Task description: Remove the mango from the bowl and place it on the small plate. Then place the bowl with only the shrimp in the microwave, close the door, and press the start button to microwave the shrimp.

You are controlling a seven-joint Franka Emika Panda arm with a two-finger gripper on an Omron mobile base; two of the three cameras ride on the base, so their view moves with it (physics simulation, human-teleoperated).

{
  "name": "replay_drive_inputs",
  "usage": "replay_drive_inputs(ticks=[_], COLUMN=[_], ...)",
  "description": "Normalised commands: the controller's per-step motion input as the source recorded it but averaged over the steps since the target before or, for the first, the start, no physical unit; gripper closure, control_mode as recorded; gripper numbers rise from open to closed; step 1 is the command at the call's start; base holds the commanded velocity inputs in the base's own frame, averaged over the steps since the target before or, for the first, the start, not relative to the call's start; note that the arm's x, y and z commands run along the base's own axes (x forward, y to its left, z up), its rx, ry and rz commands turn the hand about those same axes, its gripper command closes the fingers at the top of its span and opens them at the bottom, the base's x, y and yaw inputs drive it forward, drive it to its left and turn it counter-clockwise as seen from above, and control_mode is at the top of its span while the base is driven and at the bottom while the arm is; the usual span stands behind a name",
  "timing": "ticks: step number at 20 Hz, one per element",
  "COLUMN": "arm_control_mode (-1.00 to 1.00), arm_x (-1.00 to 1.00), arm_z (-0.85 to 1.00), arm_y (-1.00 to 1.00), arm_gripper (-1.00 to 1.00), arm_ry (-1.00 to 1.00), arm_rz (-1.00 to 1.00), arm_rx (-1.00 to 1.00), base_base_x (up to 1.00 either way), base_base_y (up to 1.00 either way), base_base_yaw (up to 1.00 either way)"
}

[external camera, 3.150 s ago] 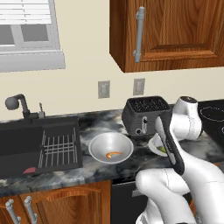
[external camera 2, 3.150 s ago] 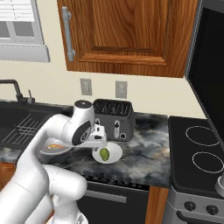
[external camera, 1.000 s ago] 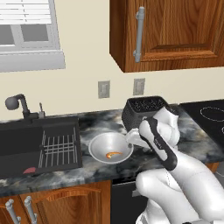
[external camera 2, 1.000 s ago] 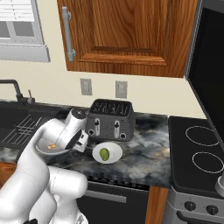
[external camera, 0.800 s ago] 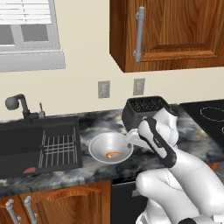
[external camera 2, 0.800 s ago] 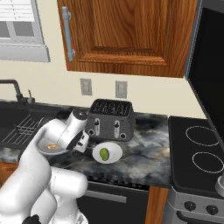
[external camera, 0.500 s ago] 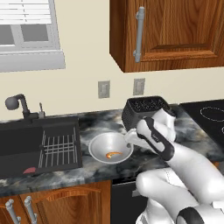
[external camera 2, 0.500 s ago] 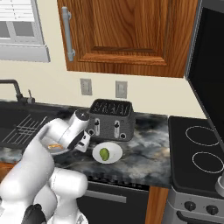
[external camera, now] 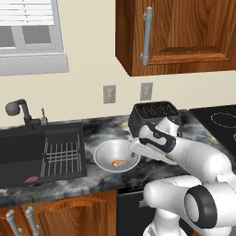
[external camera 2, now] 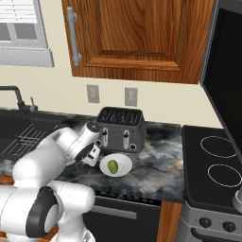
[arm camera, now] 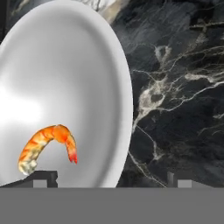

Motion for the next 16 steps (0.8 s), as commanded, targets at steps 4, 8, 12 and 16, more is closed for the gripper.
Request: replay_drive_inputs(ticks=[4, 8, 12, 16], arm_control_mode=[-1.0, -1.0, -1.0, -1.0], arm_x=[0.18, 0.14, 0.11, 0.06], arm_z=[-0.23, -0.21, -0.22, -0.14], arm_y=[0.06, 0.11, 0.16, 0.19], arm_gripper=[-1.0, -1.0, -1.0, 1.0], arm_ry=[0.03, 0.04, 0.04, 0.03], arm_rz=[0.0, 0.0, 0.0, -0.01], arm_rx=[0.03, 0.02, 0.01, 0.01], base_base_x=[0.0, 0.0, 0.0, 0.0], base_base_y=[0.0, 0.0, 0.0, 0.0], base_base_yaw=[0.0, 0.0, 0.0, 0.0])
